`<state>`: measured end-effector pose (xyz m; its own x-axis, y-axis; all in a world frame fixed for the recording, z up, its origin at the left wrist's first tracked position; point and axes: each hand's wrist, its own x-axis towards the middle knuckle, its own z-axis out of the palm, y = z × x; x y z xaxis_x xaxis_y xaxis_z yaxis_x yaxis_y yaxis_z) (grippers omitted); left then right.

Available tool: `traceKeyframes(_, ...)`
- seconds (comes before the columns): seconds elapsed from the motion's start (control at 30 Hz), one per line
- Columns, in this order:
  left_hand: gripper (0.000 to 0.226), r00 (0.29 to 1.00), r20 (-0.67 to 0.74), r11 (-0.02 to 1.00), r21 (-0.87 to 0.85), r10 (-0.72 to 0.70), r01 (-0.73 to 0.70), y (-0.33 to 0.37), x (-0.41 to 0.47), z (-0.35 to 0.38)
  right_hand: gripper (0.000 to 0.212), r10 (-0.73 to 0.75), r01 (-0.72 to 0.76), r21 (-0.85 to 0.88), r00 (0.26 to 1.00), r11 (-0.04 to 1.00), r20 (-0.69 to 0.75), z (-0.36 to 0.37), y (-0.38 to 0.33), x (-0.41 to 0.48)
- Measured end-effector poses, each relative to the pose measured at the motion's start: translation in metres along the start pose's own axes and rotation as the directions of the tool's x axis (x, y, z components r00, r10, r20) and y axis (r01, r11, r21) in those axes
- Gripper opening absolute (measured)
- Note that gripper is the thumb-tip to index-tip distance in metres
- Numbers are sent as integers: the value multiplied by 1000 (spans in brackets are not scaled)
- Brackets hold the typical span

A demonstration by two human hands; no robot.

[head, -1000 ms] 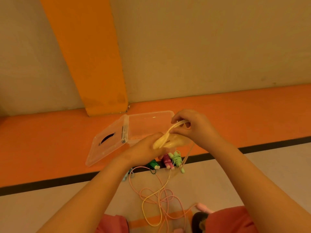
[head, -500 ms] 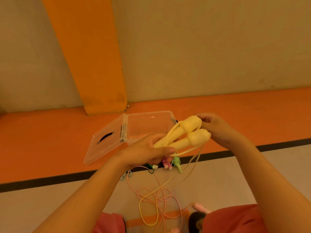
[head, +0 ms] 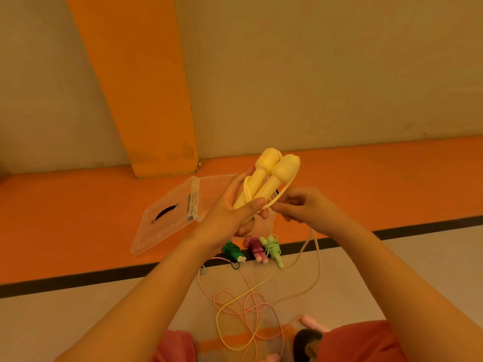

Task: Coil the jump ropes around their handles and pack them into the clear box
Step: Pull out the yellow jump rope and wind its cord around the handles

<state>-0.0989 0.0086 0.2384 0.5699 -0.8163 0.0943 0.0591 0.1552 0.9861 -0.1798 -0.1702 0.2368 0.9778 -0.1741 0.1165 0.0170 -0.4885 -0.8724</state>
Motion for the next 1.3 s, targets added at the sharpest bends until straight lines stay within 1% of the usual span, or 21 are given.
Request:
traceKeyframes(0.1,34,997,-81,1000,15,-5,7,-2,0,-2,19,10,-10,-22,1000,1000,13,4,1,2)
traceKeyframes(0.2,26,985,-172,1000,13,2,1,-1,4,-6,17,29,-25,-145,999,989,31,5,3,3)
traceKeyframes(0.3,30,951,-310,1000,6,-12,15,1,10,-23,15,48,-32,-296,998,955,46,7,5,1)
traceKeyframes(0.4,36,919,-394,989,123,-24,79,-1,12,-43,14,17,-37,-376,998,926,-58,2,8,0)
traceKeyframes(0.47,36,899,-436,978,174,-32,119,-6,11,-50,12,-1,-37,-427,996,904,-89,1,7,0)
traceKeyframes(0.53,35,884,-465,970,192,-44,149,-11,12,-54,7,10,-37,-499,998,866,-56,4,4,-1)
traceKeyframes(0.57,35,878,-476,961,219,-46,169,-13,13,-56,9,25,-40,-535,999,844,-36,6,1,-1)
traceKeyframes(0.63,36,873,-486,922,322,-35,216,-18,15,-61,12,32,-37,-583,999,812,-20,8,-5,-1)
traceKeyframes(0.67,38,877,-479,888,392,-25,239,-21,16,-62,14,7,-19,-607,1000,794,-22,9,-9,-1)
traceKeyframes(0.73,44,905,-424,798,539,-19,269,-23,15,-63,18,-106,65,-673,994,737,-19,11,-18,-3)
traceKeyframes(0.8,47,937,-343,713,642,-60,280,-24,13,-58,20,-239,149,-730,971,667,-21,14,-26,-5)
traceKeyframes(0.83,45,948,-304,682,674,-95,284,-24,12,-55,21,-299,179,-734,954,655,-33,14,-29,-5)
traceKeyframes(0.87,42,956,-257,658,697,-141,284,-22,11,-52,20,-352,209,-719,934,663,-53,13,-30,-6)
traceKeyframes(0.93,33,959,-129,628,731,-254,265,-21,7,-44,17,-403,248,-666,911,704,-86,10,-30,-6)
traceKeyframes(1.0,24,940,1,624,748,-342,226,-19,2,-34,13,-397,261,-617,913,743,-92,7,-25,-4)
traceKeyframes(1.07,23,918,87,576,800,-388,168,-18,-1,-22,9,-378,273,-576,923,771,-69,9,-20,-3)
traceKeyframes(1.13,35,916,120,532,839,-383,112,-21,-3,-13,7,-361,285,-526,932,801,-45,12,-17,-2)
traceKeyframes(1.2,39,921,139,550,830,-363,91,-23,-4,-5,7,-331,273,-469,943,840,-42,13,-16,-2)
traceKeyframes(1.23,37,921,151,561,824,-358,83,-23,-4,-3,7,-309,261,-437,950,860,-39,11,-16,-3)
traceKeyframes(1.3,27,923,162,560,826,-349,66,-22,-5,-2,8,-261,234,-373,965,898,-22,8,-13,-4)
